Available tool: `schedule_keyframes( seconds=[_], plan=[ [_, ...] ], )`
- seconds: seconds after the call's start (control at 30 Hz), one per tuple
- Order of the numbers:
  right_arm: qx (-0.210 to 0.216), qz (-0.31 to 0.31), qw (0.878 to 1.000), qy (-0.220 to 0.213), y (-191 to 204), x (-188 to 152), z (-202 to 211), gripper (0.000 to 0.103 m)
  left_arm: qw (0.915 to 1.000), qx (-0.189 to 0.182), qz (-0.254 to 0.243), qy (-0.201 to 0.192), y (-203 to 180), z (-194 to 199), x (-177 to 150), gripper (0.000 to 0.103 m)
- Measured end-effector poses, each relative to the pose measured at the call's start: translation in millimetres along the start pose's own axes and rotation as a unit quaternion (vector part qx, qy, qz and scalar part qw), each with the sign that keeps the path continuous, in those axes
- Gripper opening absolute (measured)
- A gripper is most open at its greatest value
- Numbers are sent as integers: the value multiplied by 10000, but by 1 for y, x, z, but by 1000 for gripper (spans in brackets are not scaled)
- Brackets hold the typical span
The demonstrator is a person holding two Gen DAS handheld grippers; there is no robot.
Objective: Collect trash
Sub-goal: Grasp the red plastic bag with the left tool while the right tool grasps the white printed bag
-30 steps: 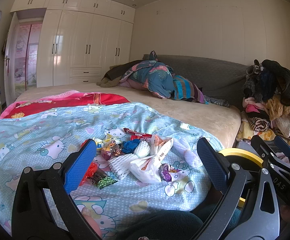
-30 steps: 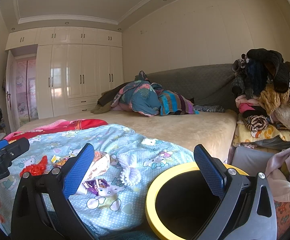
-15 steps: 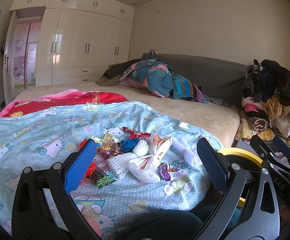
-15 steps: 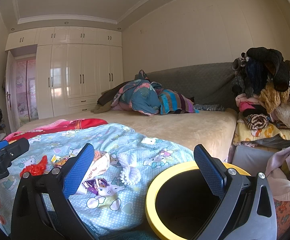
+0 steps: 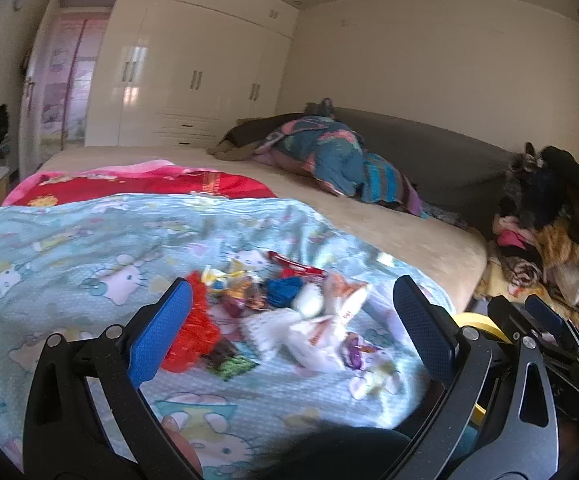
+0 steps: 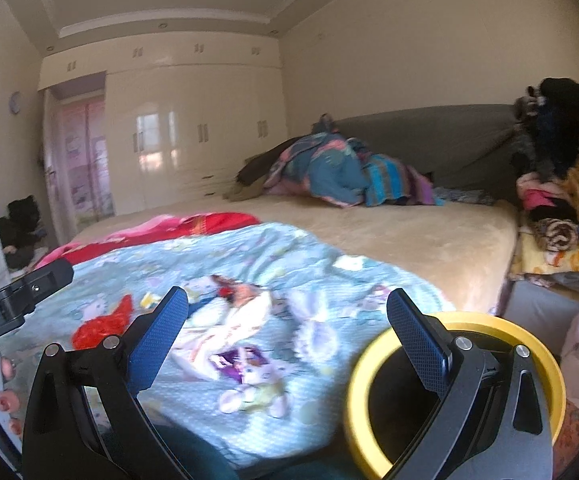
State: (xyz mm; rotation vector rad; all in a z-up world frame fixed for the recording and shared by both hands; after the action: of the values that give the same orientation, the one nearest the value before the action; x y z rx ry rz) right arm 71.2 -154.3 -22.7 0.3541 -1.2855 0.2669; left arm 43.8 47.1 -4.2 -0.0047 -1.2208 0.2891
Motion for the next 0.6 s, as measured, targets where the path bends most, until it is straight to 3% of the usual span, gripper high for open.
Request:
schedule_keyframes(
  seconds=[0.4, 0.6],
  plan=[
    [773, 244, 9963, 269, 51, 22, -32, 97, 9970, 658, 415, 0, 58, -12, 11, 93],
    [766, 264, 9945, 659, 55, 21, -63, 97, 9937, 910, 524, 393, 89, -32, 2, 92]
  ],
)
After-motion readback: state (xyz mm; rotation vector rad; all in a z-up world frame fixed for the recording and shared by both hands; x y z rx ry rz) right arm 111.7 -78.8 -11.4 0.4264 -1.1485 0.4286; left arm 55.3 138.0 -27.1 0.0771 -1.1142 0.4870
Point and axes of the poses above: each gripper's, at about its wrist camera, not at the fingertips, and z roughly against the way its jaws point, y to its left, x to its top, the point moved 4 cm from there along -z, roughly the way its jaws point, and after that the axes turned 7 degrees about x, right-handed, at the moved point
